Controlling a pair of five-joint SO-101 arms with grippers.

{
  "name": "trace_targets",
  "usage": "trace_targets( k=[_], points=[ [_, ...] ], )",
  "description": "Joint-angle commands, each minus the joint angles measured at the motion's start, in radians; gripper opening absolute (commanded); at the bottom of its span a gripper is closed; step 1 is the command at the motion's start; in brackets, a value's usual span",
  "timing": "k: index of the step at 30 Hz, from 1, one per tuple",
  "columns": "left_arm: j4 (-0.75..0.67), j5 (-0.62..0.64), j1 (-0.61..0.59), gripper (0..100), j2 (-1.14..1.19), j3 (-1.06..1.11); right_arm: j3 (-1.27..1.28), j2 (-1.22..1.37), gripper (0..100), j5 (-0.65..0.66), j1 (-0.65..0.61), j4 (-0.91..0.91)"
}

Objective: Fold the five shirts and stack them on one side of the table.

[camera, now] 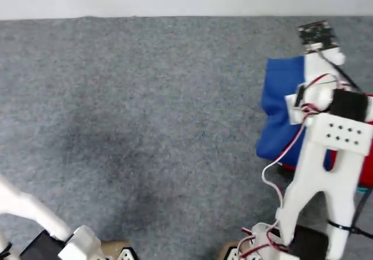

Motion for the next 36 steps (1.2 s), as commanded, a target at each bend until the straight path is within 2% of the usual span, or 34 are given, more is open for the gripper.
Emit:
trace_targets(
  k=[1, 9, 20, 25, 32, 36],
  points=[
    [0.009, -0.005, 0.002, 1, -0.031, -0.004, -0.038, 0.022, 0.9, 0.048, 0.084, -0.074],
    [0.009, -0.003, 0.002, 1, -0.031, -0.002, -0.038, 0.064, 0.9, 0.124, 0.174, -0.148],
    [0.009, -0.006, 0.002, 1, -0.031, -0.002, -0.038, 0.03, 0.9, 0.133, 0.194, -0.142],
    [0.009, -0.006, 0.003, 1, -0.031, -0.002, -0.043, -0.016, 0.9, 0.132, 0.148, -0.136],
    [0.009, -0.003, 0.003, 1, -0.031, -0.002, -0.038, -0.147, 0.9, 0.126, -0.021, -0.056],
    [0.009, -0.006, 0.003, 1, -0.031, -0.002, -0.038, -0.171, 0.9, 0.126, -0.016, -0.056]
  ],
)
